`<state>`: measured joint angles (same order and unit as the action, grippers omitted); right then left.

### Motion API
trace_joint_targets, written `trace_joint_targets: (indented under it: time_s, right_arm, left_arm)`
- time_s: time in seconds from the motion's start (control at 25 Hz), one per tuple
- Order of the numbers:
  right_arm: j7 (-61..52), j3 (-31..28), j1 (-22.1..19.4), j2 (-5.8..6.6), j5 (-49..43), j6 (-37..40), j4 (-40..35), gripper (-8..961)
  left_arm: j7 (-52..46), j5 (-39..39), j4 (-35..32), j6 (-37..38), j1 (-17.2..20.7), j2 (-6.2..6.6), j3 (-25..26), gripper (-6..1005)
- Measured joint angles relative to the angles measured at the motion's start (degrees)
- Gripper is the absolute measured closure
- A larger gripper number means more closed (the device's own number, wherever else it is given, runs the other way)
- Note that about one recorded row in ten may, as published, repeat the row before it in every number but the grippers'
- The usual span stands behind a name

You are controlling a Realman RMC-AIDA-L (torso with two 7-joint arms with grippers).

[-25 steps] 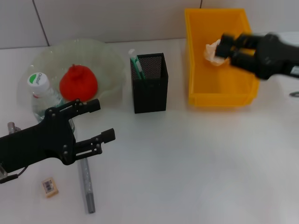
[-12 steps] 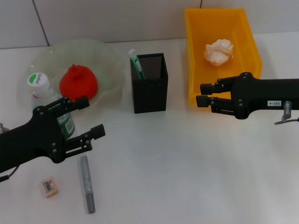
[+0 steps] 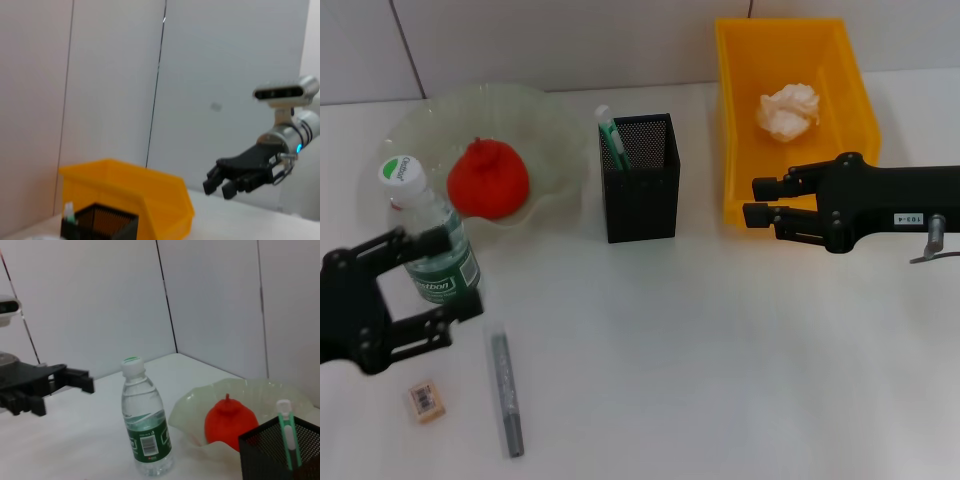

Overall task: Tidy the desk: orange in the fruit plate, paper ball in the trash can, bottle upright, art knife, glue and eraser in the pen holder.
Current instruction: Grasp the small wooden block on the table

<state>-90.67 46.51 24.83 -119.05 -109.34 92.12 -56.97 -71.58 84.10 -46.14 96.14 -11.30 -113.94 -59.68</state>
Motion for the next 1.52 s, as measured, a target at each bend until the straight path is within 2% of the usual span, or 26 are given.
trace_joint_targets:
  time_s: [0.08, 0.16, 0.24, 0.32, 0.4, 0.48, 0.52, 0.72, 0.84, 1.0, 1.24, 1.52]
  right_arm:
    - [0.07, 0.0, 0.0, 0.01, -0.02, -0.11, 0.0, 604]
    - [0.1, -0.01, 0.1, 0.03, -0.33, -0.26, -0.03, 604]
    - [0.12, 0.01, 0.2, 0.04, -0.81, -0.51, -0.11, 604]
    - [0.14, 0.06, 0.26, 0.05, -1.14, -0.63, -0.17, 604]
    - [0.13, 0.08, 0.32, 0.05, -1.23, -0.73, -0.17, 604]
    - [0.12, 0.14, 0.35, 0.05, -1.27, -0.81, -0.22, 604]
    - [0.12, 0.23, 0.36, 0.05, -1.32, -0.84, -0.29, 604]
    - [0.07, 0.88, 0.37, 0.05, -1.42, -1.44, -0.51, 604]
    - [0.26, 1.27, 0.42, 0.05, -1.42, -1.88, -0.51, 604]
    - [0.27, 1.31, 0.42, 0.04, -1.42, -2.17, -0.51, 604]
    - [-0.46, 1.31, 0.78, 0.04, -1.43, -2.52, -0.55, 604]
    - [-0.78, 1.31, 0.92, 0.04, -1.42, -3.26, -0.29, 604]
  left_arm:
    - [-1.16, 0.79, -1.14, -0.01, 0.39, 0.04, 0.34, 212]
    - [-6.97, 7.2, -7.26, -0.07, 2.14, -0.43, 3.42, 212]
    - [-8.04, 8.61, -8.48, -0.03, 2.33, -0.66, 4.36, 213]
    - [-11.96, 14.6, -14.21, 0.42, 2.97, -1.94, 8.05, 213]
    - [-14.83, 19.33, -19.47, 0.59, 3.28, -2.93, 9.48, 213]
    - [-15.8, 20.35, -20.93, 0.61, 3.3, -3.16, 9.63, 212]
    - [-18.39, 23.51, -24.75, 0.68, 3.26, -3.66, 9.87, 212]
    - [-26.11, 31.42, -32.09, 0.9, 1.65, -4.35, 8.73, 212]
    - [-28.45, 34.22, -33.72, 1.08, 0.67, -4.36, 7.84, 212]
    - [-32.65, 42.32, -37.14, 1.3, -1.73, -4.36, 3.84, 212]
    - [-33.42, 50.77, -37.61, 1.47, -5.09, -4.37, 0.88, 212]
    - [-34.62, 55.39, -39.11, 1.6, -7.06, -4.44, -0.81, 212]
